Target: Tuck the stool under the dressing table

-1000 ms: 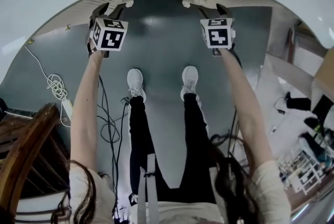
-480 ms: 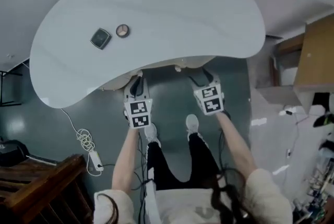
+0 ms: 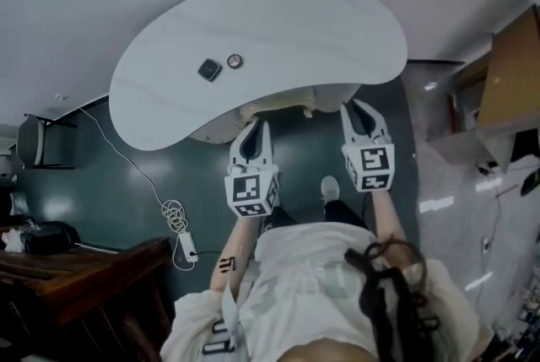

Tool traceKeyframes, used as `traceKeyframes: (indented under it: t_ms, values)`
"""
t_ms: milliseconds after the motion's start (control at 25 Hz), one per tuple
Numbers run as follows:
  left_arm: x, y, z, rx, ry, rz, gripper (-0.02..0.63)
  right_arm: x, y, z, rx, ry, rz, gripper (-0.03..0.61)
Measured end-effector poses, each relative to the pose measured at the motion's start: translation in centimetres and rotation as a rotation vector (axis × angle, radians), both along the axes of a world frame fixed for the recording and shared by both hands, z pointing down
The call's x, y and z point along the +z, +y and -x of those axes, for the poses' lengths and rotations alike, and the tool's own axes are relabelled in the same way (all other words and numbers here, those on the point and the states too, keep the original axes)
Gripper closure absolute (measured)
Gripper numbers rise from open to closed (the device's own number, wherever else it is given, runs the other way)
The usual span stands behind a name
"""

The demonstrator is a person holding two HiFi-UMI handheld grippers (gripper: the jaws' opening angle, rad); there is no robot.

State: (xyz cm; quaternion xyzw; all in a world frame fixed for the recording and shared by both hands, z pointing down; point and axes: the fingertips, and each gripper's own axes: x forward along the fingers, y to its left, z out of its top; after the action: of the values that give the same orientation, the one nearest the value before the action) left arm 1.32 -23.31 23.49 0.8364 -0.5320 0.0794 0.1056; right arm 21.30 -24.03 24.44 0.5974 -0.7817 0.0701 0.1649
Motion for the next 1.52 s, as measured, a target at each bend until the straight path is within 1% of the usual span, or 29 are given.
traceKeyframes:
  t_ms: [80, 160, 200, 280, 360, 520, 720, 1000, 1240, 1520]
  values:
    - [-2.5, 0.1, 0.1, -0.004, -0.002, -0.046, 0.586, -2.6, 0.0, 0.0, -0.006, -0.005, -0.07, 0.556]
    - [-4.3, -0.9, 0.5, -0.028, -0.012, -0.078, 0.586, -4.9, -1.0, 0.6, -0.012, -0.032, -0.145, 0.572]
    - [-5.1, -1.5, 0.6, -0.051, -0.014, -0.093, 0.586, -5.8, -1.4, 0.9, -0.015, -0.042, -0.168, 0.574]
    - [-6.7, -2.4, 0.6, -0.105, -0.01, -0.127, 0.586, -7.0, -2.2, 1.1, -0.019, -0.058, -0.2, 0.575]
    - [-8.0, -2.6, 0.1, -0.15, -0.009, -0.147, 0.591, -7.8, -2.4, 1.1, -0.046, -0.057, -0.216, 0.575]
    - [-9.2, -1.5, -1.8, -0.211, -0.03, -0.175, 0.606, -8.8, -1.7, 0.6, -0.084, -0.092, -0.243, 0.575]
    - [-8.7, -0.4, -4.9, -0.211, -0.055, -0.19, 0.609, -8.3, -1.1, -0.2, -0.143, -0.108, -0.237, 0.575]
    - [-7.8, 0.7, -7.9, -0.187, -0.075, -0.171, 0.609, -7.5, 0.2, -1.0, -0.171, -0.128, -0.227, 0.575]
    - [-7.1, 1.8, -8.6, -0.199, -0.077, -0.15, 0.609, -6.5, 1.1, -1.6, -0.183, -0.141, -0.193, 0.575]
    - [-6.2, 2.4, -7.7, -0.235, -0.074, -0.119, 0.609, -6.4, 1.5, -0.6, -0.222, -0.144, -0.197, 0.575]
